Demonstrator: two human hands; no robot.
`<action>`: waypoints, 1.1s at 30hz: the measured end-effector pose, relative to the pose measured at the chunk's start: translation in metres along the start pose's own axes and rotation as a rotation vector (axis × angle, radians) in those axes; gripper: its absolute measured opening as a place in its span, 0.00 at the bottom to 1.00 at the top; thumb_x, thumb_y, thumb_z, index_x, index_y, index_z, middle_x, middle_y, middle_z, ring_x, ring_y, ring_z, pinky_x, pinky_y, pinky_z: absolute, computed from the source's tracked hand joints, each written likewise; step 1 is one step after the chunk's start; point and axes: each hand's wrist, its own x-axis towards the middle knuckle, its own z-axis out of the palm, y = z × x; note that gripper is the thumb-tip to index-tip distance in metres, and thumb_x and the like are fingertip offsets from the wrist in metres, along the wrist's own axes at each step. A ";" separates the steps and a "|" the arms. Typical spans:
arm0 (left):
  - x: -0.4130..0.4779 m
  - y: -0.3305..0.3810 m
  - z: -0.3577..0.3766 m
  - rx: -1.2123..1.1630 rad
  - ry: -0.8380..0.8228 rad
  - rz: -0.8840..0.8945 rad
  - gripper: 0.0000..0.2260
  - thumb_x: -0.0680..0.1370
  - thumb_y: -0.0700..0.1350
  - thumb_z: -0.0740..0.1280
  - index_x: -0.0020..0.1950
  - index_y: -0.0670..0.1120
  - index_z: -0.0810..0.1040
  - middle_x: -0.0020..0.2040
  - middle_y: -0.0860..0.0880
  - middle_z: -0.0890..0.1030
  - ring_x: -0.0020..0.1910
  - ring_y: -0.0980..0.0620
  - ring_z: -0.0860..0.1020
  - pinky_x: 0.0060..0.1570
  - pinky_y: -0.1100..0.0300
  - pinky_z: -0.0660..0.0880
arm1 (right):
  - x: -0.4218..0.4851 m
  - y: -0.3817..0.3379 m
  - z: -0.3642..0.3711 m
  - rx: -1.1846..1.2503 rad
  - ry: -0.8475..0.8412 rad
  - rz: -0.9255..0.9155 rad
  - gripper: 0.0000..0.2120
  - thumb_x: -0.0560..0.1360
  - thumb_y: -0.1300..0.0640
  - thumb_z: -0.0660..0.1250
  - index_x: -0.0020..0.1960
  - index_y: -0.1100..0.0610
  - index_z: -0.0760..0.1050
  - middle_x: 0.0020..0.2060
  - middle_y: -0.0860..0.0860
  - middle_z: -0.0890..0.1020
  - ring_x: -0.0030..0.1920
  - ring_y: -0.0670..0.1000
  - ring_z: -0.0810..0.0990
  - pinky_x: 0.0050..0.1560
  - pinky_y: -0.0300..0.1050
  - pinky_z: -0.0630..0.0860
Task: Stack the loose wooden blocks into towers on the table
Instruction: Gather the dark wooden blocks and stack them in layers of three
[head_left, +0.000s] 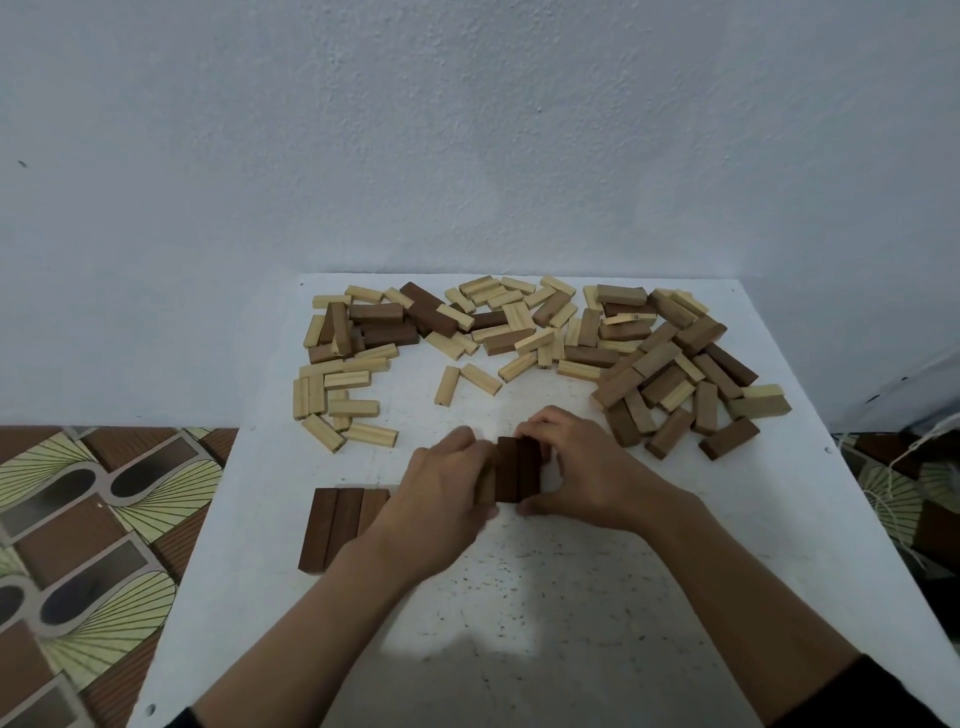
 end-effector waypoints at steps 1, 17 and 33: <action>0.002 -0.002 -0.003 -0.022 -0.018 -0.009 0.22 0.73 0.46 0.77 0.65 0.49 0.75 0.52 0.56 0.69 0.45 0.56 0.71 0.47 0.63 0.68 | 0.000 0.000 0.001 0.000 0.007 0.005 0.33 0.64 0.46 0.82 0.64 0.50 0.74 0.54 0.43 0.72 0.47 0.39 0.71 0.42 0.28 0.66; 0.032 -0.014 -0.024 0.027 -0.130 0.061 0.32 0.63 0.51 0.84 0.64 0.48 0.77 0.55 0.53 0.82 0.51 0.54 0.78 0.55 0.59 0.74 | -0.004 -0.007 0.007 0.009 0.029 0.058 0.30 0.66 0.43 0.79 0.65 0.52 0.77 0.55 0.45 0.72 0.46 0.42 0.70 0.44 0.33 0.66; 0.012 -0.002 -0.005 -0.049 -0.034 -0.069 0.32 0.75 0.56 0.73 0.76 0.51 0.66 0.61 0.49 0.74 0.59 0.49 0.74 0.59 0.56 0.72 | -0.030 -0.012 0.022 0.243 0.347 0.304 0.21 0.79 0.51 0.69 0.69 0.58 0.76 0.54 0.50 0.83 0.49 0.44 0.81 0.52 0.35 0.75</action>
